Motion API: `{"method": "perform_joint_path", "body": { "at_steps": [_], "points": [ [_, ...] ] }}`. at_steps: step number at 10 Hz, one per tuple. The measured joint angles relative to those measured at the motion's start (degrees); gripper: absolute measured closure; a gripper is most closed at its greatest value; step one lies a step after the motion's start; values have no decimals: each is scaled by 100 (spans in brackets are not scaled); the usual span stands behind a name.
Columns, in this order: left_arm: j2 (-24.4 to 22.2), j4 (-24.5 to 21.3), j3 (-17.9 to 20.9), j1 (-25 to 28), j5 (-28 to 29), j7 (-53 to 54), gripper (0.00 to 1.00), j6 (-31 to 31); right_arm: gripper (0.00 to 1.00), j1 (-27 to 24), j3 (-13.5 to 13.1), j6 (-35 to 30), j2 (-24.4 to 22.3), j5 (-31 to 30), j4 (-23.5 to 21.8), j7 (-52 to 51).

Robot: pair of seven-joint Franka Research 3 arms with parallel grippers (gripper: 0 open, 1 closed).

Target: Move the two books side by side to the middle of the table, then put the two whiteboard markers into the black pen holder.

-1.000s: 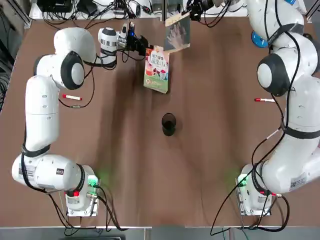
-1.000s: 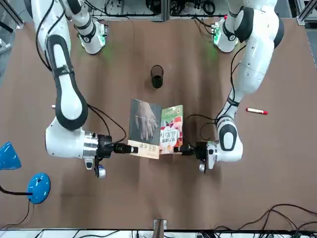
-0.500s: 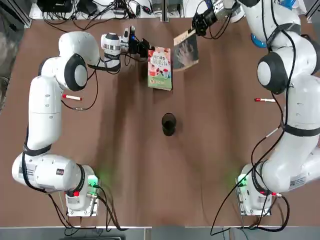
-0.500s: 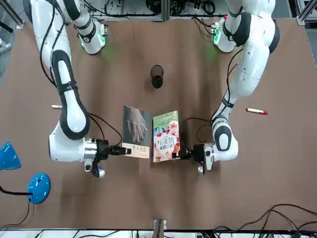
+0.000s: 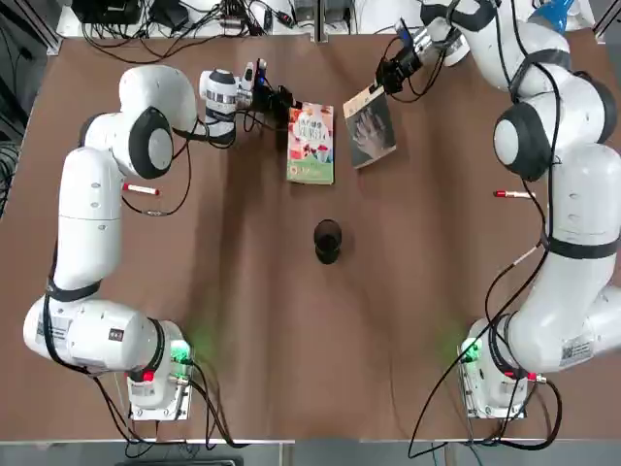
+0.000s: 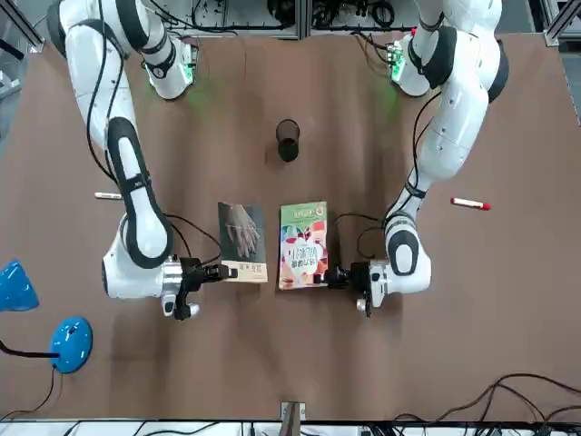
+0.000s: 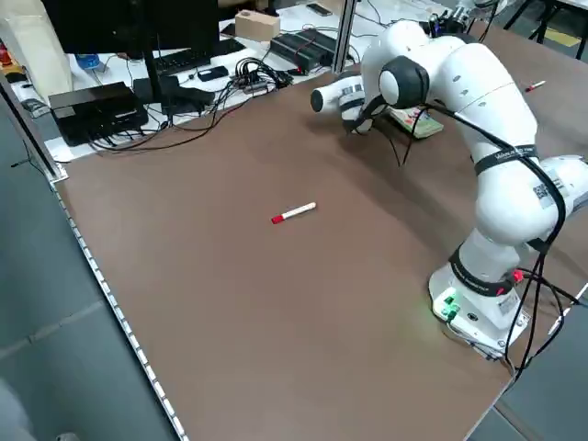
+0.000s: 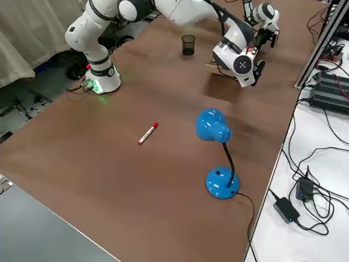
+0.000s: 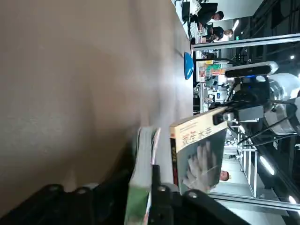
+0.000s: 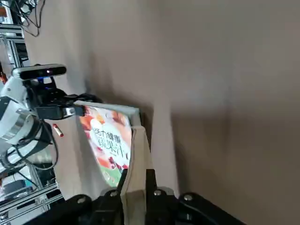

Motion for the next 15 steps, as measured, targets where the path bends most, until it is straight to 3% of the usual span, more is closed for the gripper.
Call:
{"method": "perform_joint_path", "body": {
  "at_steps": [2,4,7,11,15],
  "points": [
    [-3,26,-1,-43,85,-2,35,0,84,91,25,331,106,-2,-1,-40],
    [-96,131,-5,-80,866,-436,3,-1,84,263,37,568,147,-3,-5,-40],
    [-568,234,3,215,2654,-1634,0,-16,84,293,27,598,236,-4,-65,-40],
    [-1144,240,45,475,4352,-2614,0,-111,84,257,26,710,259,16,-240,-19],
    [-1499,241,491,484,5031,-3015,0,-619,84,233,25,730,263,264,-272,68]
  ]
}}
